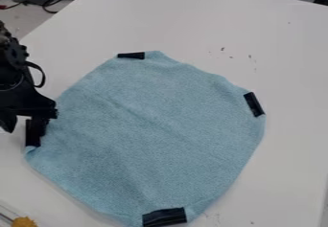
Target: Fold the cloth from bottom left to right
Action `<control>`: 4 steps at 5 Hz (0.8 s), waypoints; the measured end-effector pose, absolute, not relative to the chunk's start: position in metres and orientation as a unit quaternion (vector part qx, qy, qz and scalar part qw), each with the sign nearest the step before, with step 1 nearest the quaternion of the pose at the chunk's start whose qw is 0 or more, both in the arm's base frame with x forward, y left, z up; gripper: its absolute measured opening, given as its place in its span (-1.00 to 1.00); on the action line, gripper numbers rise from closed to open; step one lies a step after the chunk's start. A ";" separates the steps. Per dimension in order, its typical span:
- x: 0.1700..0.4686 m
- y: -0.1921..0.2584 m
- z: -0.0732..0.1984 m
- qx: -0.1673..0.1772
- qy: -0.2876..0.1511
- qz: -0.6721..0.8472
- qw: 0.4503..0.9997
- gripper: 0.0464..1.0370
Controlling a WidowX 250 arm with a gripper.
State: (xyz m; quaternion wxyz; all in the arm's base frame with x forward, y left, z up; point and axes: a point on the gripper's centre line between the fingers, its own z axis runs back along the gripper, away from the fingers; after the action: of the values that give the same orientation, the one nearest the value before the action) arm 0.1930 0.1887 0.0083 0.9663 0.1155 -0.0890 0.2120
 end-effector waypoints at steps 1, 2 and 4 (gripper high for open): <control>0.193 0.189 0.008 0.121 -0.086 0.210 0.966 -0.24; 0.189 0.192 0.011 0.130 -0.093 0.217 0.963 -0.66; 0.196 0.196 0.073 0.185 -0.137 0.246 0.942 -0.97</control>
State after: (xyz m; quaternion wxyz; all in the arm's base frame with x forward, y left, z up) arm 0.1964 0.1964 0.0732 0.9417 0.1848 -0.1366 0.2459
